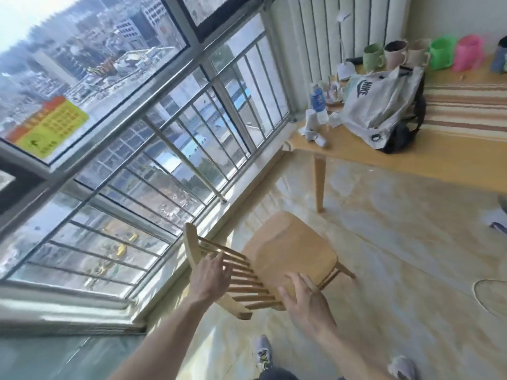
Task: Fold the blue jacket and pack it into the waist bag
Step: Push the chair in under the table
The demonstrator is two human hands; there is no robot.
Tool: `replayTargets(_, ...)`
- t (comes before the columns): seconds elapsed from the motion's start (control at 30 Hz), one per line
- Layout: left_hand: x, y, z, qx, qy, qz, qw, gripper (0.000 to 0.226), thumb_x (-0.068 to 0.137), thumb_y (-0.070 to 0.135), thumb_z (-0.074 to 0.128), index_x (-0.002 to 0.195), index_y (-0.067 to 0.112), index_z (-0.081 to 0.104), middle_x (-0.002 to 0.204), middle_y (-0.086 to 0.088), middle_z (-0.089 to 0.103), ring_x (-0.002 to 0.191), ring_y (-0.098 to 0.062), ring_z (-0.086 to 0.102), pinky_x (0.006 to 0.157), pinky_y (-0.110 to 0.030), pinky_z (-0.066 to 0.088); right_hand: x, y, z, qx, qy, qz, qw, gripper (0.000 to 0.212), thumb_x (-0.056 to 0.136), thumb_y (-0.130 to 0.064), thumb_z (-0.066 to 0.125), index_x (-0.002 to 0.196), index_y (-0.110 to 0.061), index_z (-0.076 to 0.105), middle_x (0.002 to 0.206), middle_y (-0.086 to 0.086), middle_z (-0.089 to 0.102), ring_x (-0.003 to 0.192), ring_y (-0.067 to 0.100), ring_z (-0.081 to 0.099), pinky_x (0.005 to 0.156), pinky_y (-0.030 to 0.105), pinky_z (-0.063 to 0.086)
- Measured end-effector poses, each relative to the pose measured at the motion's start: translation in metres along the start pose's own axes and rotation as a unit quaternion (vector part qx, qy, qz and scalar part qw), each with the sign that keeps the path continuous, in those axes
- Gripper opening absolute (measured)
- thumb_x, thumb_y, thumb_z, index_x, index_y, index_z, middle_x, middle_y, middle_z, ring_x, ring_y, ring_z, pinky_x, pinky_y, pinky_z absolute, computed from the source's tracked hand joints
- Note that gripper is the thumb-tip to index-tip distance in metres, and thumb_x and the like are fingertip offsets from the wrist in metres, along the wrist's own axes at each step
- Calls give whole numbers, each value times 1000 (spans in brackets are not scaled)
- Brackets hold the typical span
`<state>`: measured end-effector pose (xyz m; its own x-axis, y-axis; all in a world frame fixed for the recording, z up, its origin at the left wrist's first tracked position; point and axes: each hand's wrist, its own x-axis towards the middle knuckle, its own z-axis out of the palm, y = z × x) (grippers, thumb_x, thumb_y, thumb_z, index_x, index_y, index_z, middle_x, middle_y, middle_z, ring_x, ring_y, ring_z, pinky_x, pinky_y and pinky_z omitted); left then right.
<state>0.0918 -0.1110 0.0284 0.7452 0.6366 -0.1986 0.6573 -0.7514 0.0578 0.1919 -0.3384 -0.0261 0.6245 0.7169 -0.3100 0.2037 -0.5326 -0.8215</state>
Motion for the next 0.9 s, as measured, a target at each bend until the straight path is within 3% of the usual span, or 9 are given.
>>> replayTargets(0.17, 38, -100, 13, 12, 25, 12, 1000, 31, 101, 41, 50, 122, 26, 66, 130, -4, 64, 104, -22, 64, 81, -36, 56, 30, -49, 91, -16, -23, 13, 1000, 50, 100, -56, 39, 142, -29, 44, 134, -8, 53, 118, 14, 54, 96, 31, 49)
replayTargets(0.3, 98, -176, 37, 46, 31, 72, 996, 39, 98, 38, 54, 135, 27, 61, 156, -12, 45, 138, -36, 47, 105, -49, 49, 65, -87, 178, -34, -2, 81, 996, 48, 100, -61, 34, 139, -34, 43, 129, -10, 54, 112, 16, 56, 93, 34, 48)
replayTargets(0.37, 122, -209, 49, 62, 11, 99, 993, 40, 97, 39, 54, 135, 26, 60, 163, -18, 34, 151, -41, 29, 114, -53, 41, 81, -106, 217, -37, 35, 132, 990, 49, 101, -64, 26, 140, -39, 41, 133, -11, 56, 118, 19, 55, 101, 41, 45)
replayTargets(0.43, 133, -235, 56, 77, -15, 134, 988, 43, 97, 44, 47, 132, 24, 62, 166, -20, 30, 156, -40, 21, 121, -55, 32, 90, -126, 245, -62, 60, 175, 981, 50, 102, -60, 24, 147, -41, 36, 140, -9, 55, 126, 22, 53, 109, 45, 40)
replayTargets(0.53, 146, -257, 55, 63, -43, 184, 980, 55, 96, 50, 31, 130, 26, 67, 166, -18, 32, 156, -37, 22, 121, -55, 30, 98, -151, 266, -126, 55, 199, 970, 54, 104, -53, 24, 153, -34, 35, 141, -8, 53, 129, 23, 51, 109, 43, 38)
replayTargets(0.6, 160, -265, 51, 58, -54, 213, 974, 57, 98, 52, 28, 131, 26, 67, 167, -16, 30, 158, -36, 14, 123, -52, 24, 104, -159, 275, -184, 75, 201, 959, 59, 100, -52, 19, 143, -28, 51, 127, -4, 63, 117, 26, 60, 98, 44, 45)
replayTargets(0.7, 175, -270, 54, 45, -53, 232, 970, 58, 100, 53, 27, 126, 25, 70, 167, -17, 30, 159, -36, 11, 122, -50, 24, 100, -146, 289, -254, 116, 233, 931, 51, 101, -51, 24, 110, -28, 69, 93, -5, 68, 88, 24, 66, 78, 41, 51)
replayTargets(0.83, 195, -280, 63, -8, -87, 207, 974, 52, 105, 44, 28, 125, 14, 66, 163, -25, 32, 158, -39, 9, 124, -51, 26, 88, -138, 279, -259, 193, 299, 898, 57, 103, -50, 23, 92, -27, 73, 83, -7, 69, 82, 22, 65, 80, 41, 47)
replayTargets(0.9, 200, -278, 60, -75, -121, 178, 974, 42, 105, 27, 37, 136, 3, 54, 157, -30, 38, 157, -43, 7, 112, -52, 41, 82, -130, 273, -216, 219, 355, 883, 55, 102, -48, 27, 83, -24, 74, 77, -4, 68, 77, 24, 63, 76, 41, 43)
